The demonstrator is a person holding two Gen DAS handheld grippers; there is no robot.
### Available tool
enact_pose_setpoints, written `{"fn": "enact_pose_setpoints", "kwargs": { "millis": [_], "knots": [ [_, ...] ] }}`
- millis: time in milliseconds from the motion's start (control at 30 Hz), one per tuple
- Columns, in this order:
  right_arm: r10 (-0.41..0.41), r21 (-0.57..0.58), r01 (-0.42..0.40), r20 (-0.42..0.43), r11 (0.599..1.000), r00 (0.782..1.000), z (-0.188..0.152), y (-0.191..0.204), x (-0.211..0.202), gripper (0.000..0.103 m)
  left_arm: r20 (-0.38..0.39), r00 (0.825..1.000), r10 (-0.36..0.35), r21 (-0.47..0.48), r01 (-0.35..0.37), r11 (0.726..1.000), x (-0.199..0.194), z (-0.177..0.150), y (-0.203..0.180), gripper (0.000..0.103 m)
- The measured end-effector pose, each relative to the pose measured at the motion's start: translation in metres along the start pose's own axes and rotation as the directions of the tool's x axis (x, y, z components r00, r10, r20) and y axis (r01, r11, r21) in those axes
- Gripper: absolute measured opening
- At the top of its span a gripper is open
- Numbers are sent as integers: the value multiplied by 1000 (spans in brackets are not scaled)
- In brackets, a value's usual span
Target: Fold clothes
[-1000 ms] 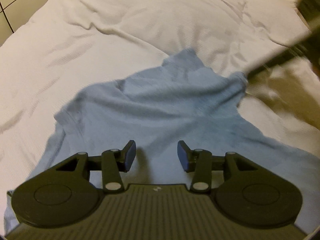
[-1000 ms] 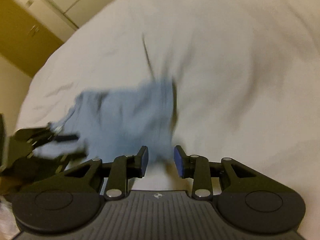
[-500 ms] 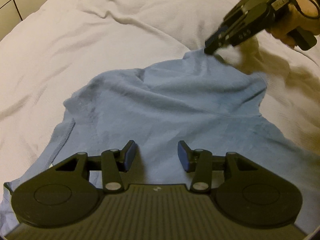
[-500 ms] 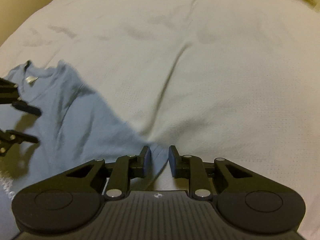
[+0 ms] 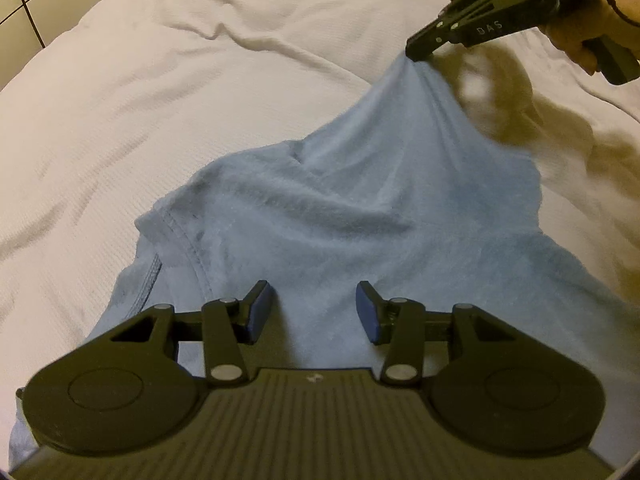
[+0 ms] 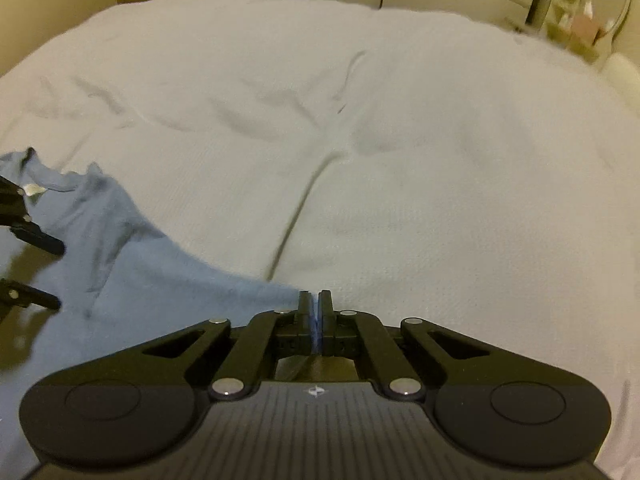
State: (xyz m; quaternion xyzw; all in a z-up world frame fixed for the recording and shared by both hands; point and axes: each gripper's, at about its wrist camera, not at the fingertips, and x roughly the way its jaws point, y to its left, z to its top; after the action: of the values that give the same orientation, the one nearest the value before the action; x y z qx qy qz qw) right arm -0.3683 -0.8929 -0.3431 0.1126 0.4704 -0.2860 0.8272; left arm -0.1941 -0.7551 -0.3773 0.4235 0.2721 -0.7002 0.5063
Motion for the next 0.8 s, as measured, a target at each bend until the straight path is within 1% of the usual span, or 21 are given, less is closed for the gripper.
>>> {"fn": "enact_pose_setpoints", "kwargs": {
  "millis": [67,100,167,233,300,367,433,500,533,567,667,733,800],
  "knots": [
    [-25,7,25,4,1000,1000,0,1,0,7,2,1000,3,-9,-3,1000,-2,-2,1,42],
    [-40,21,40,9,999,999,-1,3,-2,14,3,1000,4,-14,-4,1000,-4,-2,2,42],
    [-57,38,56,37,998,998,-2,11,-12,16,17,1000,16,-36,-15,999,-9,-5,5,42],
    [-57,44,54,73,998,996,-1,22,-23,17,33,998,47,-73,-45,996,-15,-9,15,42],
    [5,10,-6,92,1000,996,5,42,-27,18,32,996,80,-127,-75,989,-19,-13,29,42],
    [93,-29,-91,84,995,992,17,61,-19,20,14,993,115,-180,-110,977,-21,-20,46,42],
    [181,-62,-177,66,982,981,30,79,-7,20,-3,990,143,-226,-140,964,-27,-29,62,42],
    [256,-88,-251,42,964,966,42,98,9,20,-6,985,170,-255,-166,953,-37,-39,75,42],
    [288,-91,-284,26,954,957,48,106,19,20,-6,983,183,-268,-178,947,-43,-45,81,42],
    [301,-83,-299,15,951,954,52,111,29,20,-10,981,196,-281,-191,940,-49,-51,87,42],
    [289,-43,-289,-13,956,957,63,122,55,20,-41,970,241,-317,-242,917,-68,-77,105,42],
    [240,12,-240,10,971,971,69,119,58,20,-66,960,274,-346,-279,896,-83,-99,117,43],
    [213,53,-216,42,975,976,76,118,57,21,-93,948,305,-377,-317,870,-97,-121,131,44]
  ]
}}
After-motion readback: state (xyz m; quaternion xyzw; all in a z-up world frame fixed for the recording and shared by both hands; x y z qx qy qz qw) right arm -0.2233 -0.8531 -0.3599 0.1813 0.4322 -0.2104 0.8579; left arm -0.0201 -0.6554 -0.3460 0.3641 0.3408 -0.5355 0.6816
